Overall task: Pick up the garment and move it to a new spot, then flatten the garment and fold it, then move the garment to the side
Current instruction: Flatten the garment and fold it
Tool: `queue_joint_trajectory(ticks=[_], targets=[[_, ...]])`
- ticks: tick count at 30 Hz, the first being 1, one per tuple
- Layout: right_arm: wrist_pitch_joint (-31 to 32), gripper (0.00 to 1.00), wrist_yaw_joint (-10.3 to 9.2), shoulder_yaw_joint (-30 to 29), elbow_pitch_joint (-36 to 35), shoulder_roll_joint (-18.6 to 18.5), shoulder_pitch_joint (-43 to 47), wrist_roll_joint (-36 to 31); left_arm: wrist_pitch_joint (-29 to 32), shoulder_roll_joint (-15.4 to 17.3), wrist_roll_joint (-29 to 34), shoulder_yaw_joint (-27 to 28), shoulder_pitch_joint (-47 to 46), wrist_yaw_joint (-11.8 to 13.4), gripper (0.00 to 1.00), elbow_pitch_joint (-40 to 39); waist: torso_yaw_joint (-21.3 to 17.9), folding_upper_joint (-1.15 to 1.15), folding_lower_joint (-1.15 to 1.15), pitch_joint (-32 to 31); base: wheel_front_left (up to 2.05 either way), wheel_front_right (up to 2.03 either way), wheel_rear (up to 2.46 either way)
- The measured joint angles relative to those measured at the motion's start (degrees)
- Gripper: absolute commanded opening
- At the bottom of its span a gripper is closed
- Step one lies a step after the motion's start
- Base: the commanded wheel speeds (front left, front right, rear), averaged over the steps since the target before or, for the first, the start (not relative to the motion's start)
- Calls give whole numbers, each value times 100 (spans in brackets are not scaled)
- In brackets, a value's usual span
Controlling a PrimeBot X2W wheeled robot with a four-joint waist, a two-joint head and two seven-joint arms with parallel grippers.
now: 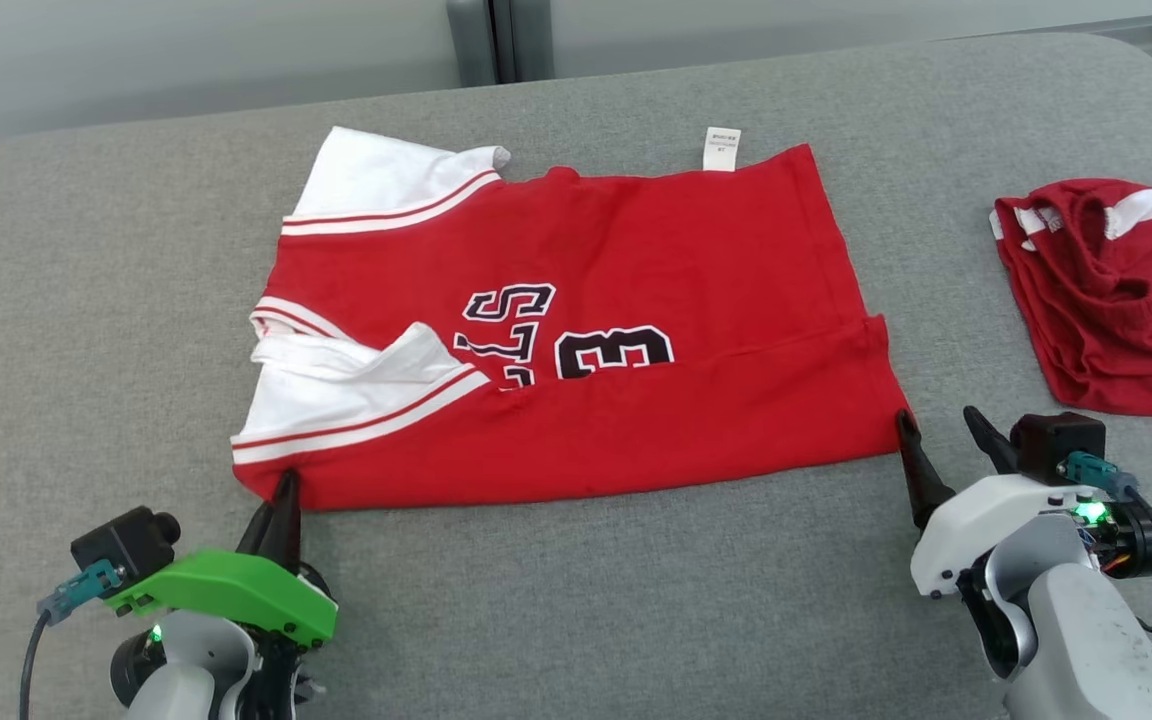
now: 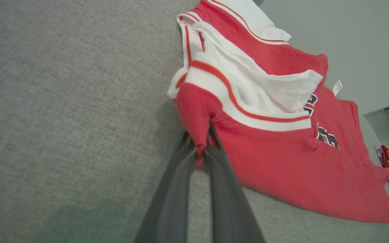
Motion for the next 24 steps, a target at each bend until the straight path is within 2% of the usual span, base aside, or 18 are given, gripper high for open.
queue_joint_trajectory(ticks=[7, 8, 9, 10, 11, 12, 18, 24], targets=[[167, 100, 0, 307, 679, 4, -349, 381, -74, 29, 100, -101, -23, -8, 0, -331, 150, 0, 0, 12, 0, 0, 0], [198, 76, 0, 345, 744, 4, -384, 411, -76, 29, 120, -115, -23, -9, 0, -366, 161, 0, 0, 10, 0, 0, 0], [220, 41, -1, 390, 824, 4, -433, 468, -99, 27, 127, -125, -23, -9, 0, -407, 168, 0, 0, 5, 0, 0, 0], [226, 18, -1, 428, 891, 1, -483, 537, -114, 29, 130, -129, -23, -9, 0, -446, 170, 0, 0, -3, 0, 0, 0], [224, 6, -1, 443, 934, 0, -519, 594, -116, 31, 143, -133, -23, -9, 0, -481, 170, 0, 0, -9, 0, 0, 0], [178, 0, -1, 432, 981, 2, -564, 643, -134, 34, 164, -136, -23, -9, 0, -523, 166, 0, 0, -18, 0, 0, 0], [-109, 0, -1, 304, 1056, 3, -854, 636, -165, 178, 292, -134, -75, 7, 0, -742, 116, 0, 0, -140, 0, 0, 0], [-69, 0, -1, 144, 433, 5, -805, 676, 7, 387, 378, -151, -131, 116, 0, -1362, 90, 0, 0, -355, 0, 0, 0]])
